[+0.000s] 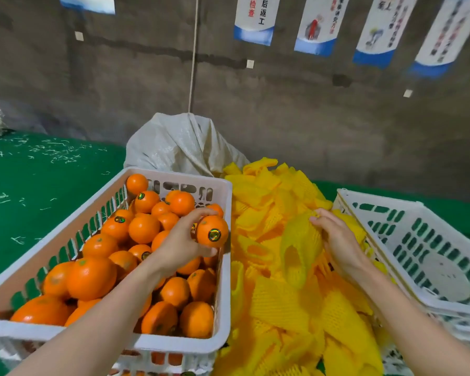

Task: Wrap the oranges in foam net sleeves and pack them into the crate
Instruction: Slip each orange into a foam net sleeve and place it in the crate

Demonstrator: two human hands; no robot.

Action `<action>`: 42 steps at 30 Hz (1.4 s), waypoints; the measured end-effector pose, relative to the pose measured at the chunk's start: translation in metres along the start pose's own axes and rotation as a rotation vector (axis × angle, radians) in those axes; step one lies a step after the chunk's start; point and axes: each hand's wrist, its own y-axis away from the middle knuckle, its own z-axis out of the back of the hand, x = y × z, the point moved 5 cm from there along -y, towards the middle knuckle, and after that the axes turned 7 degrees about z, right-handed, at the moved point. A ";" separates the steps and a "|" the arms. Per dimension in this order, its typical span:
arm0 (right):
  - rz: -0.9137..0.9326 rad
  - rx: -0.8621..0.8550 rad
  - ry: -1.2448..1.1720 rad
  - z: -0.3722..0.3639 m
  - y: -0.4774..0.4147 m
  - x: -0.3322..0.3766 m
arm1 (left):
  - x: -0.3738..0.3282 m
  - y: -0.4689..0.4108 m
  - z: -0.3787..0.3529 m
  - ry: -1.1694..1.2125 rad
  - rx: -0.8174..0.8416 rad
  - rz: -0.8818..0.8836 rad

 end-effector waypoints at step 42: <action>0.370 -0.248 0.280 0.056 0.019 -0.035 | -0.043 -0.005 -0.206 0.611 0.152 0.122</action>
